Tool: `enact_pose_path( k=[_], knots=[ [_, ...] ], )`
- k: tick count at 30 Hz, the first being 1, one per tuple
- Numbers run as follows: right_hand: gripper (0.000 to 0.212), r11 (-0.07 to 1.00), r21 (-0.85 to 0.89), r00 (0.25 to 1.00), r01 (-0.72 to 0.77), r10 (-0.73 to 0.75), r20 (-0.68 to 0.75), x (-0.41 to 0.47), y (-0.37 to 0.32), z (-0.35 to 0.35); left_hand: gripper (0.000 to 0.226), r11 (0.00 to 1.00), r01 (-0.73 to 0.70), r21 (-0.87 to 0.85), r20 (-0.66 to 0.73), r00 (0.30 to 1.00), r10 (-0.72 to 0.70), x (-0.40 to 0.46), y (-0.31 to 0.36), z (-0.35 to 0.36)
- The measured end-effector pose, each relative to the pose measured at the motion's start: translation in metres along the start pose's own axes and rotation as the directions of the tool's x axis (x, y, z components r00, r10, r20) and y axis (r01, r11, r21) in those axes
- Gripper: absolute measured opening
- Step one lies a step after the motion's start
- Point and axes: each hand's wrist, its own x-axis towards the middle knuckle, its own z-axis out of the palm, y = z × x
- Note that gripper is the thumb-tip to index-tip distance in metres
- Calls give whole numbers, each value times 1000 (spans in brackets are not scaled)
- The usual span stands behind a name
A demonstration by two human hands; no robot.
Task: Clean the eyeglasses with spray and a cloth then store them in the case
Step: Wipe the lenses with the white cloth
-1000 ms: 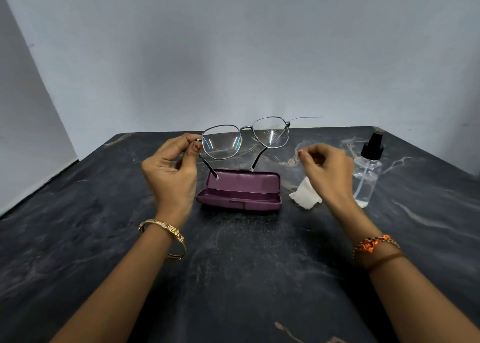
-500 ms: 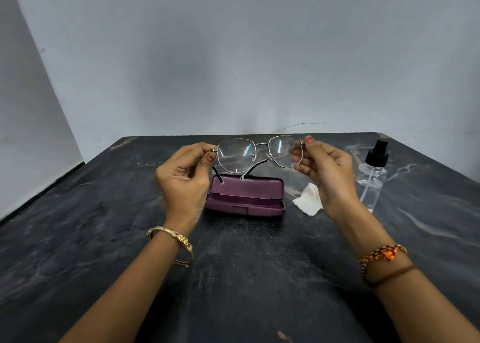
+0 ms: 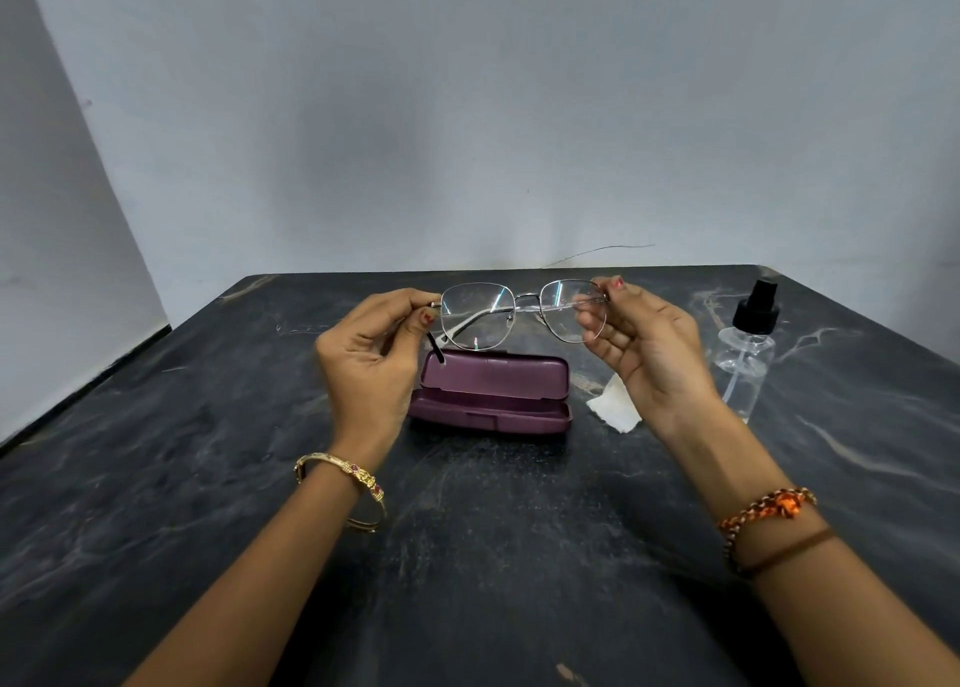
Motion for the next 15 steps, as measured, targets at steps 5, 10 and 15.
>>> enact_pose_path(
  k=[5,10,15],
  knots=[
    [8,1000,-9,1000,2,-2,8,2,4,0,29,985,110,-132,-50,992,-118,0,1,2],
    [9,999,-43,1000,18,-17,24,0,10,3,12,858,357,-371,-50,914,-402,2,6,3],
    [14,988,-142,998,54,-51,24,-3,16,6,26,607,531,-591,126,804,-581,3,8,6]
  ],
)
